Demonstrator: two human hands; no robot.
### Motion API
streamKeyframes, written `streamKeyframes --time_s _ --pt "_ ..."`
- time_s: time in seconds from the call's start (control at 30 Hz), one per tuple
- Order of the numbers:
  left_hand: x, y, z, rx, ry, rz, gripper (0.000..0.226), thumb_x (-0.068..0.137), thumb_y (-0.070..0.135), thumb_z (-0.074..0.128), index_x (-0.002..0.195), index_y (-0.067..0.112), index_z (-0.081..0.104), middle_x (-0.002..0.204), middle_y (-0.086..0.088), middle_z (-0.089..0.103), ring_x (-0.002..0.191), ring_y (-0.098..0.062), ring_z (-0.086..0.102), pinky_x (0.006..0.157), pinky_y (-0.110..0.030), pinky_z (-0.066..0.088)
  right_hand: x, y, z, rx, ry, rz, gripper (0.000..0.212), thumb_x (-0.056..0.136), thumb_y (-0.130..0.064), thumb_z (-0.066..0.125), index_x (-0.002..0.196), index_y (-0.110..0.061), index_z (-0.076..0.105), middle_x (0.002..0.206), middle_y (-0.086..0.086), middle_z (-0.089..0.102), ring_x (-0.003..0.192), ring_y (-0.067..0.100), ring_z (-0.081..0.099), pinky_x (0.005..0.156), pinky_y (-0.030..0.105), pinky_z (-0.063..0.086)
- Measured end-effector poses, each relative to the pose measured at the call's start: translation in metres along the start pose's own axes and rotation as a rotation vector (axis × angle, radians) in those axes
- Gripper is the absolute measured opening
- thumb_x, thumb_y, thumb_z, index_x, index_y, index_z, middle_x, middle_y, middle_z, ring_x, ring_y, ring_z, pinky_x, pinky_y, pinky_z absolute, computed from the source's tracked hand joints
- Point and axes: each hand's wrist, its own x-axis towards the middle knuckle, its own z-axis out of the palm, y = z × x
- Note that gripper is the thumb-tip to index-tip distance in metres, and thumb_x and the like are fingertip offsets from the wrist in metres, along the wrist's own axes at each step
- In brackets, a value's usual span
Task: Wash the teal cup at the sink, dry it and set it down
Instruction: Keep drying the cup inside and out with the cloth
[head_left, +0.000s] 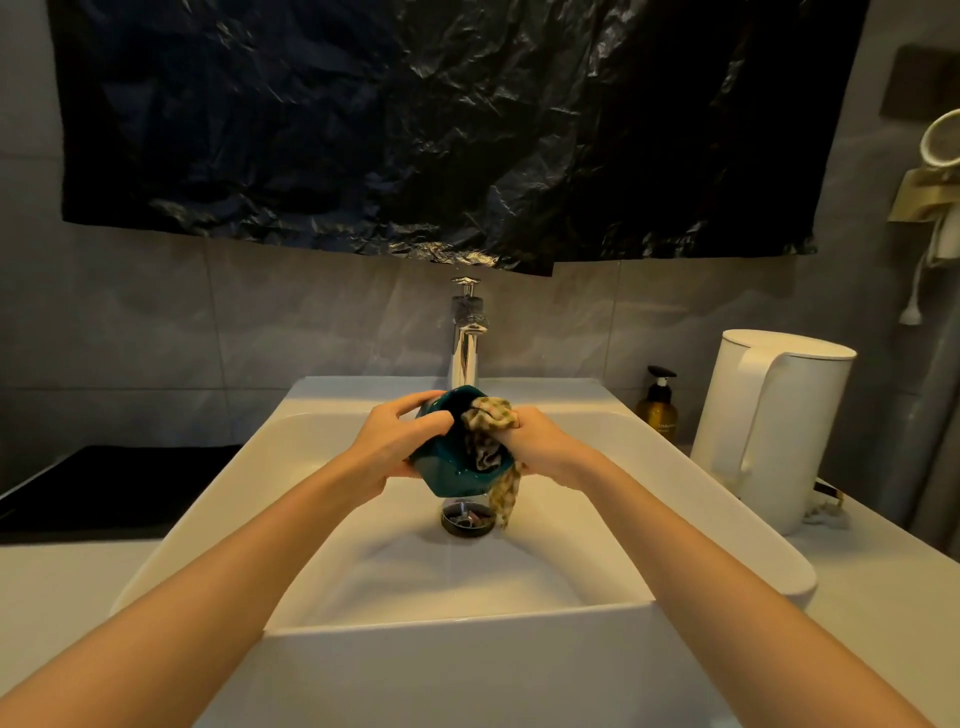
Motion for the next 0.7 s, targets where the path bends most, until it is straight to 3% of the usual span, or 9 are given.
streamKeyframes --time_s 0.07,0.2,0.33,0.43,0.53,0.6,0.7 --pt "0.0 0.0 -0.001 0.026 0.002 0.006 0.039 0.088 0.017 0.061 0.125 0.026 0.054 0.112 -0.008 0.059 0.102 -0.026 0.057 0.065 -0.031 0.056 0.002 0.002 0.001 -0.012 -0.028 0.065 0.036 0.098 -0.037 0.048 0.118 -0.01 0.06 0.114 0.01 0.066 0.105 0.026 0.062 0.084 0.036 0.054" --pt "-0.003 -0.002 0.004 0.138 -0.109 0.014 0.036 0.086 0.015 0.062 0.114 0.037 0.055 0.103 -0.003 0.061 0.099 -0.024 0.059 0.06 -0.027 0.056 0.007 0.009 -0.001 -0.58 0.175 -0.152 0.025 0.096 -0.017 0.051 0.12 -0.015 0.057 0.114 0.012 0.064 0.105 0.03 0.06 0.087 0.042 0.054" --pt "-0.005 -0.004 0.006 0.22 -0.179 0.002 0.041 0.085 0.017 0.062 0.121 0.037 0.054 0.104 0.0 0.061 0.098 -0.021 0.06 0.06 -0.024 0.056 -0.001 0.006 0.005 -0.929 0.174 -0.262 0.056 0.091 -0.01 0.06 0.141 -0.02 0.037 0.127 0.015 0.057 0.114 0.033 0.055 0.089 0.043 0.051" --pt "-0.004 0.0 0.004 0.145 -0.124 0.027 0.034 0.087 0.015 0.06 0.111 0.038 0.055 0.096 0.001 0.062 0.09 -0.017 0.061 0.059 -0.024 0.056 -0.003 0.002 0.003 -0.726 0.234 -0.192 0.04 0.094 -0.01 0.049 0.133 -0.015 0.045 0.121 0.016 0.06 0.108 0.033 0.057 0.084 0.04 0.051" --pt "-0.002 0.002 0.001 0.083 -0.038 0.045 0.037 0.086 0.013 0.06 0.118 0.031 0.055 0.104 -0.005 0.062 0.099 -0.024 0.06 0.067 -0.03 0.057 0.002 -0.002 0.005 -0.433 0.223 -0.03 0.02 0.095 -0.013 0.044 0.107 -0.005 0.058 0.106 0.015 0.064 0.094 0.029 0.06 0.074 0.037 0.051" --pt "-0.002 0.002 0.0 0.074 -0.023 0.04 0.038 0.086 0.013 0.06 0.12 0.03 0.055 0.106 -0.006 0.061 0.099 -0.024 0.059 0.065 -0.029 0.057 0.005 -0.001 0.006 -0.194 0.116 0.128 0.02 0.096 -0.014 0.045 0.108 -0.005 0.057 0.107 0.014 0.064 0.095 0.026 0.061 0.078 0.034 0.054" --pt "-0.005 0.004 -0.001 0.057 -0.046 0.023 0.034 0.086 0.012 0.059 0.113 0.033 0.055 0.102 -0.004 0.061 0.092 -0.02 0.061 0.063 -0.028 0.057 0.004 0.004 0.0 0.234 -0.153 0.321 0.026 0.095 -0.008 0.049 0.121 -0.01 0.052 0.118 0.014 0.063 0.107 0.027 0.062 0.094 0.042 0.052"
